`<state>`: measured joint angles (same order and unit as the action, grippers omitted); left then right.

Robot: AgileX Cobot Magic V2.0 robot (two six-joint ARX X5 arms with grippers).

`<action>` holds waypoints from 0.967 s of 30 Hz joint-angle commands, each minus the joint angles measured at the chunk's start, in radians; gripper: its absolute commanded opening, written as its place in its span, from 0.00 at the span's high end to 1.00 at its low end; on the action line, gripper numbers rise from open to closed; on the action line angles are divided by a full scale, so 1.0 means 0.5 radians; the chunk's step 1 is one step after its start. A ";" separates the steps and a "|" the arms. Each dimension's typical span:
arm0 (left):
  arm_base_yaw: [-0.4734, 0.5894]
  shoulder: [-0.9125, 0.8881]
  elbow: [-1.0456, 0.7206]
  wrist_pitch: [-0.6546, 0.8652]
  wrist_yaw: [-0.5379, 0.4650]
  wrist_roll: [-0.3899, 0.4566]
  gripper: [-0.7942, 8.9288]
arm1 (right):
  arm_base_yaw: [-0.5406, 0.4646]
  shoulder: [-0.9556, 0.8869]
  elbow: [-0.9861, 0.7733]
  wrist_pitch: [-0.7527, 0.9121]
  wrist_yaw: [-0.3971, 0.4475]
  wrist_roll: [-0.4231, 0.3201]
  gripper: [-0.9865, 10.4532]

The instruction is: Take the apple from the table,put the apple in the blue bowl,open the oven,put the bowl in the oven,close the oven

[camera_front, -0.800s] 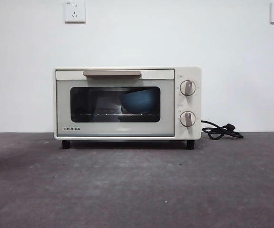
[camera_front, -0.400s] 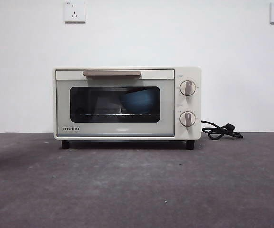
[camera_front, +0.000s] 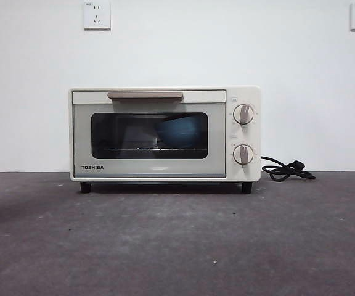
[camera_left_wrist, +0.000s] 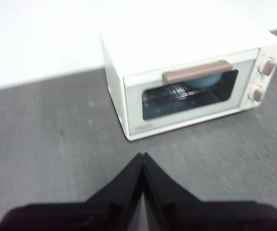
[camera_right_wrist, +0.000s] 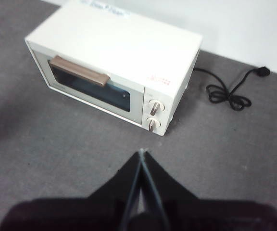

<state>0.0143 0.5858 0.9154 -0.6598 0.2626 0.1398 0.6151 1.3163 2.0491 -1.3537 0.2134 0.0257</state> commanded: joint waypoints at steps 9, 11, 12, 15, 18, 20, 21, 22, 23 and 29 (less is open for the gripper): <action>-0.004 -0.559 -0.997 0.704 -0.002 0.048 0.92 | 0.001 0.196 -0.009 -0.047 0.008 -0.014 0.91; -0.004 -0.626 -1.115 0.758 -0.001 0.047 0.92 | 0.001 0.218 -0.009 -0.047 0.008 -0.014 0.91; -0.004 -0.666 -1.183 0.784 -0.002 0.042 0.92 | 0.000 0.230 -0.009 -0.047 0.008 -0.014 0.91; -0.004 -0.761 -1.334 0.855 -0.002 0.040 0.92 | 0.001 0.253 -0.009 -0.047 0.008 -0.014 0.91; -0.004 -0.871 -1.466 0.945 -0.003 0.040 0.92 | 0.000 0.256 -0.009 -0.047 0.007 -0.014 0.91; -0.004 -0.965 -1.543 0.971 -0.003 0.040 0.92 | 0.000 0.256 -0.009 -0.047 0.008 -0.014 0.91; -0.004 -1.002 -1.566 0.971 -0.003 0.040 0.92 | 0.000 0.256 -0.009 -0.047 0.008 -0.014 0.91; -0.003 -1.041 -1.590 0.971 -0.005 0.040 0.92 | 0.000 0.256 -0.009 -0.047 0.008 -0.014 0.91; 0.001 -1.079 -1.611 0.974 -0.005 0.040 0.92 | -0.001 0.256 -0.009 -0.047 0.008 -0.014 0.91; 0.031 -1.163 -1.701 1.037 -0.098 0.031 0.92 | 0.000 0.256 -0.009 -0.047 0.008 -0.014 0.91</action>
<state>0.0257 0.0067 0.0799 -0.1532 0.2268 0.1562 0.6151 1.4399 2.0491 -1.3540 0.2134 0.0257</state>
